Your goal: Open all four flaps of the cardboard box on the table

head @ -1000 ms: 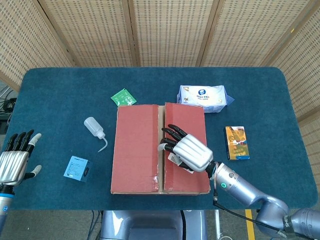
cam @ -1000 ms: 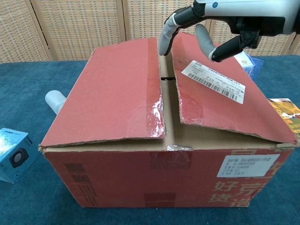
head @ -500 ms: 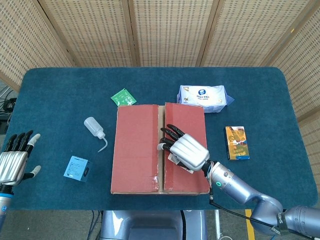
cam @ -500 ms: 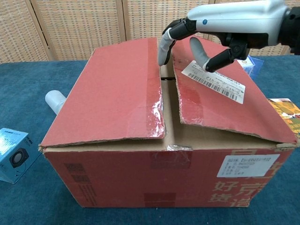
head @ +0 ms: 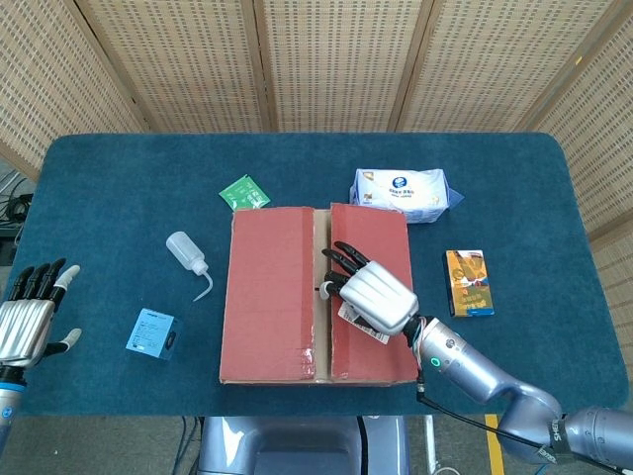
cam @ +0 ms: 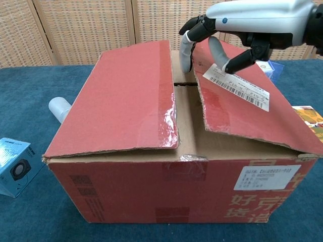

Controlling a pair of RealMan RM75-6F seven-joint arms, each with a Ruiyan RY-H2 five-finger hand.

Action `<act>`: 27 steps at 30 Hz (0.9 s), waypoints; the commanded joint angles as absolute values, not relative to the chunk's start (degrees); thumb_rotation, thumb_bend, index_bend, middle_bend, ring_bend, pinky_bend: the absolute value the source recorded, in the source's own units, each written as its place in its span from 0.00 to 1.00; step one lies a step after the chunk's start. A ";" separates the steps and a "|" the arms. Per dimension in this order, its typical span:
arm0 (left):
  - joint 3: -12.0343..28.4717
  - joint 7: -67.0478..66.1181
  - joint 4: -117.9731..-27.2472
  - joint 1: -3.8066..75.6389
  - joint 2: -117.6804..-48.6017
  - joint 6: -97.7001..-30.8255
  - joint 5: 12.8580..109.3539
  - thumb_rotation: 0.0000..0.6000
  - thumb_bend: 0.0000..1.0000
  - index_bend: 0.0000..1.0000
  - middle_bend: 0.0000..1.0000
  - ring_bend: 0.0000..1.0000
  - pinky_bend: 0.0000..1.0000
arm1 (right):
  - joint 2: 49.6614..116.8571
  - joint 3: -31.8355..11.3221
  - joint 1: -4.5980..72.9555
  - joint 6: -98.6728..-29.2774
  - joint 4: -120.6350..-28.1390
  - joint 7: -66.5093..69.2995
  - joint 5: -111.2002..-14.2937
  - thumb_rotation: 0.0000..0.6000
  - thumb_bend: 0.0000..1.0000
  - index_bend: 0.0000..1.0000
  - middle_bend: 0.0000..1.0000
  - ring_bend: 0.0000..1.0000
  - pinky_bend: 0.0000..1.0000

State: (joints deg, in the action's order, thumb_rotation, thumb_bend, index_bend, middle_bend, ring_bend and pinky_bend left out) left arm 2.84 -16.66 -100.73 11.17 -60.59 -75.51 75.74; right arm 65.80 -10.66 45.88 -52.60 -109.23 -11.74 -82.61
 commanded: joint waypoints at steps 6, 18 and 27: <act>2.89 -15.91 -100.51 11.05 -60.41 -75.96 75.97 1.00 0.26 0.07 0.02 0.01 0.00 | 62.96 -11.06 45.39 -54.03 -111.05 -11.83 -83.66 1.00 1.00 0.44 0.50 0.13 0.00; 2.61 -15.04 -100.62 11.16 -60.35 -75.86 76.73 1.00 0.26 0.07 0.03 0.01 0.00 | 55.14 -11.76 43.28 -56.20 -114.62 -10.18 -84.24 1.00 1.00 0.44 0.50 0.14 0.00; 2.91 -16.61 -100.55 11.11 -60.87 -76.53 76.07 1.00 0.26 0.07 0.03 0.01 0.00 | 48.87 -11.74 40.86 -58.26 -116.21 -8.13 -86.17 1.00 1.00 0.44 0.51 0.15 0.00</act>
